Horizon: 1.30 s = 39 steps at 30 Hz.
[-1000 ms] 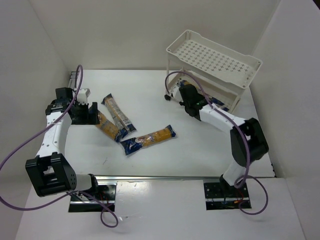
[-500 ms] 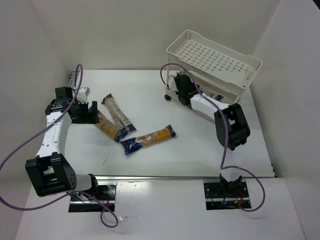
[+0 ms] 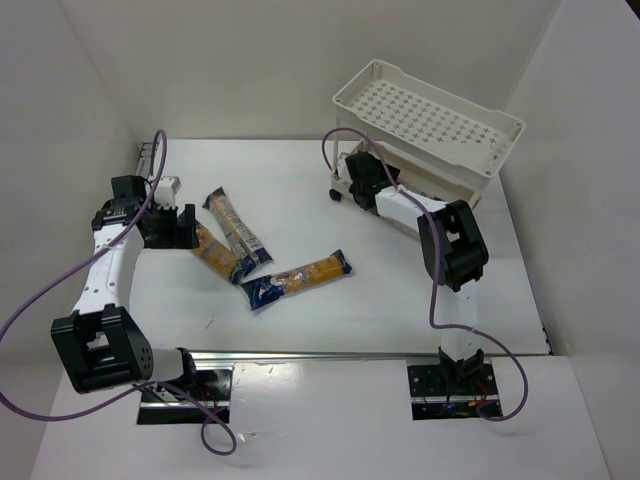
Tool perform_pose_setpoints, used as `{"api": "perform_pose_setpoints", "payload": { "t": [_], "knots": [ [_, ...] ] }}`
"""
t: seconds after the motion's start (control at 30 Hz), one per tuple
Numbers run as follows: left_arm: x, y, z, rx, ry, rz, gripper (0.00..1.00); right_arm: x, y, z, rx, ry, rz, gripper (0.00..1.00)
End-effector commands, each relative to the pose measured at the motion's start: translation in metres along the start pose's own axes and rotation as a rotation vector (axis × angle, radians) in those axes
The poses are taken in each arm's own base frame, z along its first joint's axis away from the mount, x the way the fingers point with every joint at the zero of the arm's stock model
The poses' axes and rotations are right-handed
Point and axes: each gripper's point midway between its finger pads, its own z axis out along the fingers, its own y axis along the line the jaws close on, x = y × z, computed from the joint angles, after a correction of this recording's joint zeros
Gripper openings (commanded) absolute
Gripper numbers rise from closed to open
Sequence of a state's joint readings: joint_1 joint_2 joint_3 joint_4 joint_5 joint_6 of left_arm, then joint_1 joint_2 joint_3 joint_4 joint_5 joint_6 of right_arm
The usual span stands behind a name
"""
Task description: Place and organize the pasta boxes and bags onto the shelf
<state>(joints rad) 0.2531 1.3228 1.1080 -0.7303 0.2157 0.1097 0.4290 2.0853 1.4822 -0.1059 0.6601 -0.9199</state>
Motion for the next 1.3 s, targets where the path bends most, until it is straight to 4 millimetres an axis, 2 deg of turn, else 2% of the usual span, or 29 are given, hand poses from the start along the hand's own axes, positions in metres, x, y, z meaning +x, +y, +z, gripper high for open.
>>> {"api": "perform_pose_setpoints", "payload": {
  "t": [0.0,0.17,0.23,0.27,0.33,0.37,0.57,0.63,0.7,0.73,0.8,0.83,0.87,0.93,0.97,1.03,1.07,1.13,1.17,1.2,1.27],
  "knots": [
    [-0.003,0.0,0.001,0.011,-0.017,0.019,0.99,-0.006,-0.059,-0.021,0.12,-0.022,0.121,0.75],
    [-0.005,0.001,0.001,0.009,-0.026,0.022,0.99,-0.005,-0.073,-0.044,0.096,-0.061,0.164,0.78],
    [-0.005,-0.001,0.001,0.018,-0.028,0.022,0.99,-0.003,-0.068,-0.053,0.076,-0.068,0.16,0.8],
    [-0.005,-0.001,0.001,0.018,-0.028,0.022,0.99,-0.013,-0.075,-0.066,0.076,-0.118,0.182,0.8],
    [-0.005,-0.002,0.002,0.027,-0.03,0.022,0.99,-0.015,-0.067,-0.078,0.047,-0.138,0.167,0.8],
    [-0.005,-0.002,0.002,0.027,-0.03,0.022,0.99,-0.023,-0.072,-0.093,0.048,-0.178,0.17,0.8],
    [-0.008,-0.002,0.002,0.026,-0.038,0.024,0.99,-0.031,-0.052,-0.121,-0.003,-0.219,0.174,0.81],
    [-0.008,-0.002,0.002,0.026,-0.038,0.024,0.99,-0.049,-0.038,-0.145,-0.075,-0.303,0.174,0.81],
    [-0.005,-0.002,0.001,0.026,-0.038,0.024,0.99,-0.06,-0.021,-0.171,-0.148,-0.364,0.135,0.81],
    [-0.005,-0.002,0.001,0.026,-0.038,0.024,0.99,-0.079,-0.003,-0.2,-0.219,-0.46,0.105,0.81],
    [-0.001,-0.003,0.003,0.028,-0.028,0.021,0.99,-0.089,0.026,-0.233,-0.349,-0.548,0.02,0.81],
    [-0.004,-0.002,0.003,0.026,-0.037,0.024,0.99,-0.103,0.057,-0.264,-0.485,-0.657,-0.05,0.82],
    [-0.004,-0.002,0.003,0.026,-0.037,0.024,0.99,-0.106,0.074,-0.281,-0.57,-0.696,-0.09,0.82],
    [-0.005,-0.004,0.001,0.033,-0.047,0.017,0.99,-0.096,0.118,-0.301,-0.759,-0.703,-0.214,0.86],
    [-0.003,-0.005,0.0,0.033,-0.049,0.018,0.99,-0.096,0.146,-0.309,-0.867,-0.732,-0.288,0.87],
    [-0.001,-0.006,-0.001,0.033,-0.049,0.018,0.99,-0.094,0.17,-0.307,-0.929,-0.736,-0.35,0.89],
    [-0.001,-0.006,-0.001,0.033,-0.049,0.018,0.99,-0.092,0.187,-0.296,-0.947,-0.711,-0.401,0.89],
    [0.002,-0.008,-0.001,0.043,-0.047,0.008,0.99,-0.092,0.201,-0.285,-0.956,-0.701,-0.459,0.9],
    [0.001,-0.011,-0.003,0.051,-0.059,0.011,0.99,-0.089,0.216,-0.277,-0.983,-0.682,-0.494,0.9],
    [0.005,-0.011,-0.001,0.054,-0.048,-0.002,0.99,-0.096,0.218,-0.278,-0.994,-0.704,-0.504,0.9],
    [0.002,-0.011,-0.004,0.05,-0.066,0.004,0.99,-0.1,0.228,-0.275,-1.019,-0.709,-0.519,0.91]
  ]
}}
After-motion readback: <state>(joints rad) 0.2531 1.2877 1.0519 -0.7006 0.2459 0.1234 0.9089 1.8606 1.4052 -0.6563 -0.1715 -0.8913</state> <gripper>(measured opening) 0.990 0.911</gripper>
